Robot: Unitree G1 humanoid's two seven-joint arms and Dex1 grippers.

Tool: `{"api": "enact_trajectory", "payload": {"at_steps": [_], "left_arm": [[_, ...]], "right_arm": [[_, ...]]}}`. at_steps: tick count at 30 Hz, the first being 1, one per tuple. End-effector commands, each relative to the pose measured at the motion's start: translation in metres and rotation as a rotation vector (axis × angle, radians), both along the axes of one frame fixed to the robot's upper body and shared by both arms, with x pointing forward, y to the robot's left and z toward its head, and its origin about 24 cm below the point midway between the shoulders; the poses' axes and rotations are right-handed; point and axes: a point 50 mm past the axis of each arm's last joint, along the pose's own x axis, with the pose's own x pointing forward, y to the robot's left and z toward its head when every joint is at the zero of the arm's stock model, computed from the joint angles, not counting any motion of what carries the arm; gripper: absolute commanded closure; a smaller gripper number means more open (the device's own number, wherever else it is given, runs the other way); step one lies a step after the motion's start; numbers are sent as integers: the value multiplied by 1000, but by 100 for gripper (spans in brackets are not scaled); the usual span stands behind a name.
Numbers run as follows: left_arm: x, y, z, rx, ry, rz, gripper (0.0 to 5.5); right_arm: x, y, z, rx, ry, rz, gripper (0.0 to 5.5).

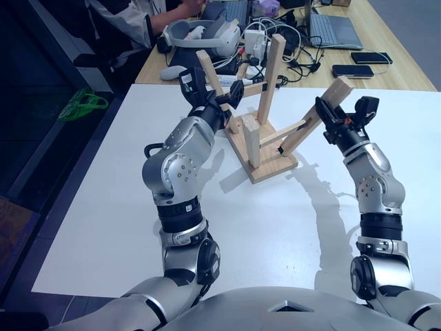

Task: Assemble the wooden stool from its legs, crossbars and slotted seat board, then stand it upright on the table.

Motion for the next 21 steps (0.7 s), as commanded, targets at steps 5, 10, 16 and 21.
{"api": "enact_trajectory", "payload": {"at_steps": [5,10,16,21], "left_arm": [[2,-6,-2,-10,-9,-6,149],[2,-8,-3,-19,-14,-6,149],[4,-10,-4,-31,-23,-2,149],[5,-11,-4,-35,-29,-4,149]], "right_arm": [[-6,-4,-15,-45,139,101,450],[-1,0,-8,-131,158,177,450],[12,12,7,-268,176,265,450],[23,17,12,-325,193,319,450]]}}
